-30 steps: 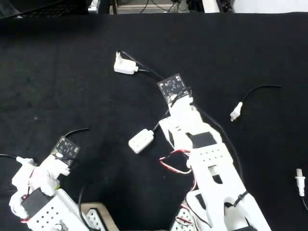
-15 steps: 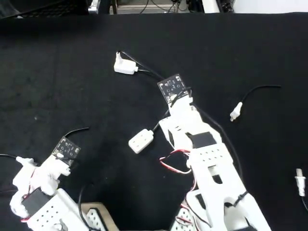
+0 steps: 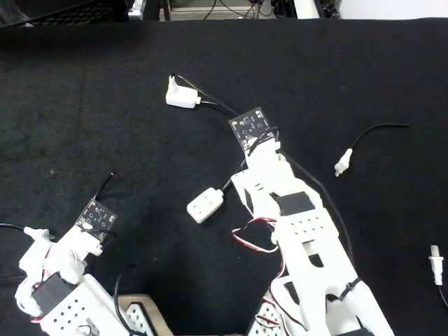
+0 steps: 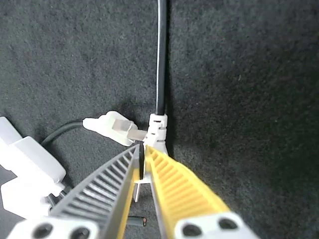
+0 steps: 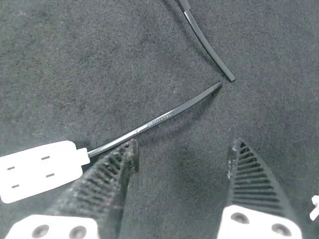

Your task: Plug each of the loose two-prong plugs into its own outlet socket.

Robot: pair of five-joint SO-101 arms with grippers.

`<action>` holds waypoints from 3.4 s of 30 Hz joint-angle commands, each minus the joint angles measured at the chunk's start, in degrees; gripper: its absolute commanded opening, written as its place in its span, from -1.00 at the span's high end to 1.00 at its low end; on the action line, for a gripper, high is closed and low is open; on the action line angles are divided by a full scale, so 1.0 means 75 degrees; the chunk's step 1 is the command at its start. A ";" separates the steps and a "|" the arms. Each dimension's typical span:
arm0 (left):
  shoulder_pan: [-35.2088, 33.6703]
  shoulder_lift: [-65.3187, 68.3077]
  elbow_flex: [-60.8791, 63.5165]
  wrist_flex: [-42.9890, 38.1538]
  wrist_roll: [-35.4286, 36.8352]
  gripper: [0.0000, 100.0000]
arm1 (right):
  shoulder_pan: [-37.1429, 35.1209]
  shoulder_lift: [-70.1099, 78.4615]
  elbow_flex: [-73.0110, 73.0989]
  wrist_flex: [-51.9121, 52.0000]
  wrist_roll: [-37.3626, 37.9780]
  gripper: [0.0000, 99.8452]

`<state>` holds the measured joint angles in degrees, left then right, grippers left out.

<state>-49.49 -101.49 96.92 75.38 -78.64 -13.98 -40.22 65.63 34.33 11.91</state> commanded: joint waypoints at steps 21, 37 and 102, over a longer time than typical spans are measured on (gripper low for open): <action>0.0076 0.0293 -0.2139 0.1606 0.1653 0.54 | 0.0094 -0.0111 -0.0006 -0.0129 0.0059 0.41; -0.0803 0.3388 -0.1213 -0.0246 0.2098 0.54 | 0.0082 -0.0111 0.0006 -0.0129 0.0023 0.41; -0.1190 0.5345 -0.2432 -0.2391 0.0680 0.57 | 0.0070 -0.0111 0.0299 -0.0610 0.0059 0.41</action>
<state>-59.78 -60.79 77.41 61.76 -72.84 -13.98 -40.22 68.18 30.55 11.91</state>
